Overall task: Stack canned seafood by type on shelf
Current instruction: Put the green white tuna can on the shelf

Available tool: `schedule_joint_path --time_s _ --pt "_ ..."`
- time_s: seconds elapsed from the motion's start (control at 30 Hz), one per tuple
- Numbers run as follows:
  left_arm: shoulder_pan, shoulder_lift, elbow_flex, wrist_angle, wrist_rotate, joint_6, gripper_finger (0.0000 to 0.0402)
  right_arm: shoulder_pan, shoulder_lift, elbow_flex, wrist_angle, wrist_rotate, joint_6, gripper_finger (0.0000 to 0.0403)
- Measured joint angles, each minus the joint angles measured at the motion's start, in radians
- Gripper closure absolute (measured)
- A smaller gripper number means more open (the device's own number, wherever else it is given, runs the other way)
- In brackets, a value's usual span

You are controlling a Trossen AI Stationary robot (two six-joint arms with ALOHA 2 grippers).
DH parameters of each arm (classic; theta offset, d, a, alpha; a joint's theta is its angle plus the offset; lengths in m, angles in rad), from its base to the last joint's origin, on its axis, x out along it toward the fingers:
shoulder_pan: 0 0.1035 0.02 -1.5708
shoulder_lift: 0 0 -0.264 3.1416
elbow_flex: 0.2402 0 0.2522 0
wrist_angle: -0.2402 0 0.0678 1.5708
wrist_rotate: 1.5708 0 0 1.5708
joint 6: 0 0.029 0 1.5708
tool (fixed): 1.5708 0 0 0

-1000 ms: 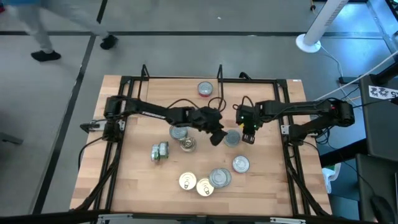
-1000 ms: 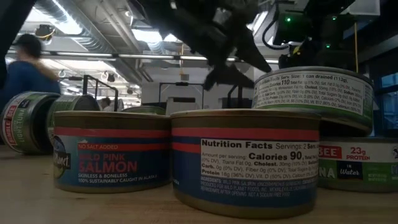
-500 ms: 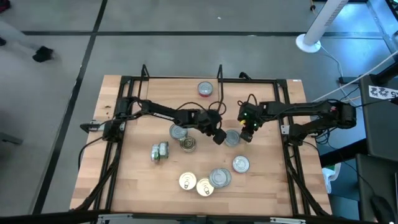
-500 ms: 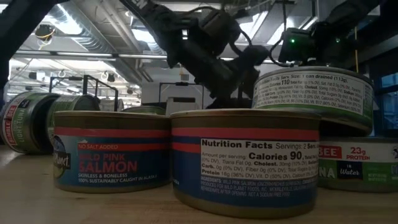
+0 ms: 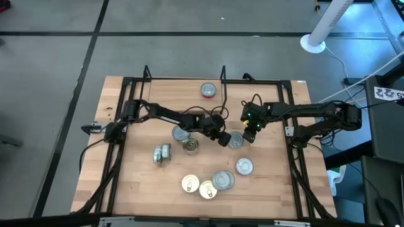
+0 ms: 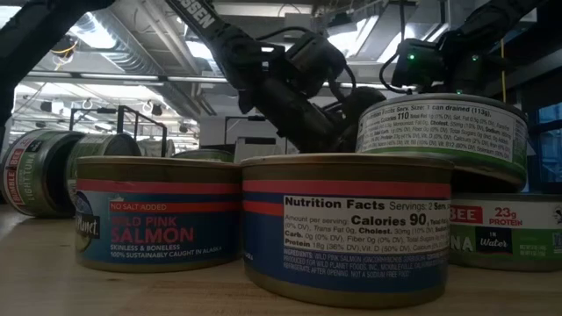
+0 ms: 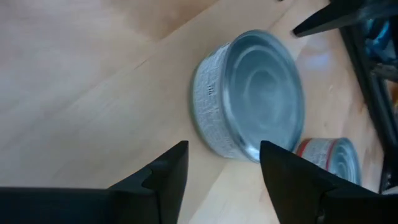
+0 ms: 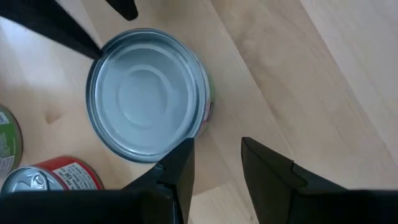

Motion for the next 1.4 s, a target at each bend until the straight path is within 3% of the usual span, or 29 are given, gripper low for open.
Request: schedule_joint_path --time_s 0.23,0.7,1.17,1.4 --pt "0.0 0.0 0.0 0.032 0.0 -0.001 0.0261 0.0 0.0 0.0 0.0 0.012 0.0 0.0269" --pt "0.0 0.02 0.001 0.035 0.002 -0.019 0.03 0.0 0.0 0.0 -0.005 0.029 0.008 0.0269" --pt "0.0 0.018 0.002 0.035 0.002 0.006 0.0391 0.0 0.001 0.0 -0.005 0.047 0.064 0.0269" --pt "0.0 0.018 0.002 0.033 0.0 0.03 0.0397 0.0 0.001 0.0 -0.005 0.071 0.105 0.0269"
